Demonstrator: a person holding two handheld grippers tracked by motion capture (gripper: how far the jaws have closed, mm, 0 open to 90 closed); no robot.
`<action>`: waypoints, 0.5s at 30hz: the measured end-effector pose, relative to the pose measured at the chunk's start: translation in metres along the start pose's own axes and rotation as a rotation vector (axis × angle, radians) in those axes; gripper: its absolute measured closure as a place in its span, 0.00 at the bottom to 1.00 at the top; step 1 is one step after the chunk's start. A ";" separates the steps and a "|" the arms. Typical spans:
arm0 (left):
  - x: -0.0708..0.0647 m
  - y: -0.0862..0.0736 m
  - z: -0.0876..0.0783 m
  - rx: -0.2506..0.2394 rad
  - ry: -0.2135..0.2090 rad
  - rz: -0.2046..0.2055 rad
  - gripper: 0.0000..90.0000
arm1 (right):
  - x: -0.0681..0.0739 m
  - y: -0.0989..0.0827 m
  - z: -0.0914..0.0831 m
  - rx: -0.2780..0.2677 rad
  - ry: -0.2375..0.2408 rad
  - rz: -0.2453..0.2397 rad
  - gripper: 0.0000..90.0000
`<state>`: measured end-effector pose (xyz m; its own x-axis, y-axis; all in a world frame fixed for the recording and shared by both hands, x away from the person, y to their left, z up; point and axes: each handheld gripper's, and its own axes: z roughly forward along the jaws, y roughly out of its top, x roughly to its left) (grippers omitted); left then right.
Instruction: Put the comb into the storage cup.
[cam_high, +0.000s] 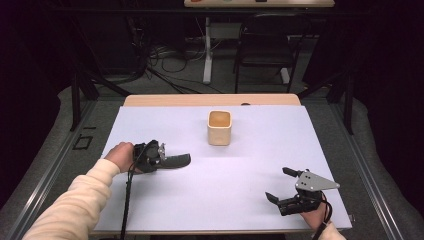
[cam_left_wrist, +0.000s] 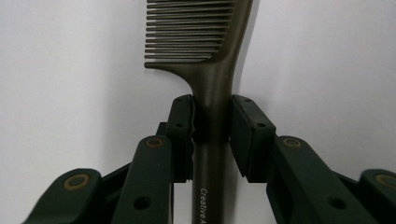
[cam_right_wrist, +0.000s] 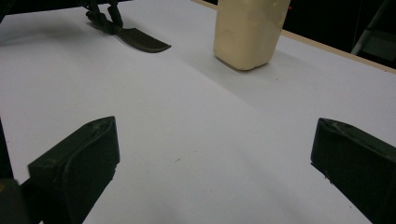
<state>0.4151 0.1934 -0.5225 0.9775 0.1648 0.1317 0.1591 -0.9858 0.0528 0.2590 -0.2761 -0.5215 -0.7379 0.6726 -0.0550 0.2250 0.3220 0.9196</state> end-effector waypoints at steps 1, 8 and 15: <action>0.000 0.000 0.000 0.002 0.000 0.004 0.79 | 0.000 0.000 0.000 0.000 0.000 0.002 0.01; -0.001 0.001 -0.002 0.027 0.018 0.024 0.80 | 0.000 0.000 0.000 0.000 0.000 0.004 0.01; -0.002 -0.005 -0.007 -0.037 0.027 -0.005 0.80 | 0.000 0.000 0.000 0.000 -0.001 0.002 0.01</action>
<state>0.4113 0.1985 -0.5162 0.9726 0.1708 0.1579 0.1581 -0.9833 0.0899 0.2590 -0.2761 -0.5215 -0.7370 0.6738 -0.0533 0.2264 0.3203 0.9199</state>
